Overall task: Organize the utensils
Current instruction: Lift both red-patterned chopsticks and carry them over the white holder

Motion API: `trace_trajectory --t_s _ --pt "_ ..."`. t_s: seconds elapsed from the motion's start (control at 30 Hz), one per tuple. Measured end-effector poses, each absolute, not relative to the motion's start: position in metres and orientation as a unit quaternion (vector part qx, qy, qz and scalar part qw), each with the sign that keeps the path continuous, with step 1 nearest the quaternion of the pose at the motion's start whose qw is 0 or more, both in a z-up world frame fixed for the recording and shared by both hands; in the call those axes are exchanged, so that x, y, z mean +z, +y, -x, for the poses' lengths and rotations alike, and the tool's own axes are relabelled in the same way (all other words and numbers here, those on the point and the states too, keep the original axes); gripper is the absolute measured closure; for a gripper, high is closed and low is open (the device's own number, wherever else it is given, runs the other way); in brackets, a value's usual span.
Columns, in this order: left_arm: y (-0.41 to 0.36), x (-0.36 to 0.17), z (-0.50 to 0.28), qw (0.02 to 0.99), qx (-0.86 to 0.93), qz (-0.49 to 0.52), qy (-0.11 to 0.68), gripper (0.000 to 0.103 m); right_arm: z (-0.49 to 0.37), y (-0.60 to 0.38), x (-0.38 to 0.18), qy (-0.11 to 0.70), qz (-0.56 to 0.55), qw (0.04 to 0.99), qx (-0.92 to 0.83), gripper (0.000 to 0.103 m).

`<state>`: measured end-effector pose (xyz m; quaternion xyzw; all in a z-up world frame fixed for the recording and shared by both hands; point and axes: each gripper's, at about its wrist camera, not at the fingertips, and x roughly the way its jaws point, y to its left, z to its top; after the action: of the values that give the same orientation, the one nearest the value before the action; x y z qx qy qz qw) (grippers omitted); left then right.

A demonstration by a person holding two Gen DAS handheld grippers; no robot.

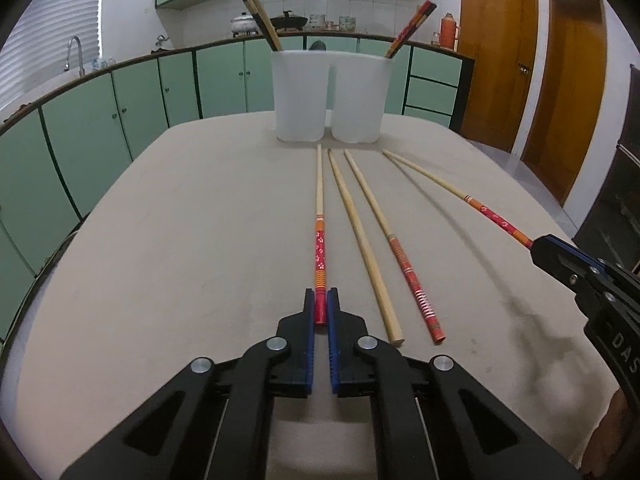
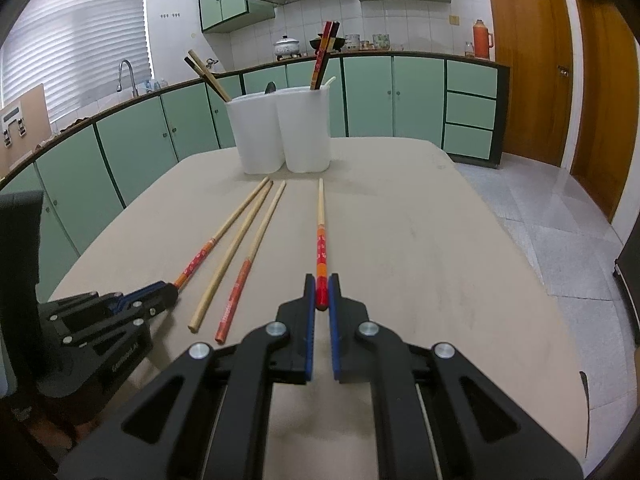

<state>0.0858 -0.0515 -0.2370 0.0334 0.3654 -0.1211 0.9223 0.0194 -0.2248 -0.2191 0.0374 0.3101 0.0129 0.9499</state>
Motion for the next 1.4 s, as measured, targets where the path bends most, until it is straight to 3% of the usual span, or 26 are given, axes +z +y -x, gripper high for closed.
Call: trace_trajectory --t_s 0.43,0.77,1.4 --pt "-0.039 -0.179 -0.068 0.945 -0.127 -0.027 0.301 0.097 -0.019 -0.231 -0.19 0.295 -0.038 0.955 0.014 0.098" --pt "-0.035 -0.111 -0.073 0.962 -0.139 -0.009 0.233 0.097 -0.026 -0.24 -0.137 0.266 -0.035 0.963 0.036 0.098" --pt "-0.037 -0.059 -0.117 0.964 -0.159 -0.006 0.214 0.097 -0.093 -0.255 -0.04 0.283 -0.051 0.952 0.104 0.098"
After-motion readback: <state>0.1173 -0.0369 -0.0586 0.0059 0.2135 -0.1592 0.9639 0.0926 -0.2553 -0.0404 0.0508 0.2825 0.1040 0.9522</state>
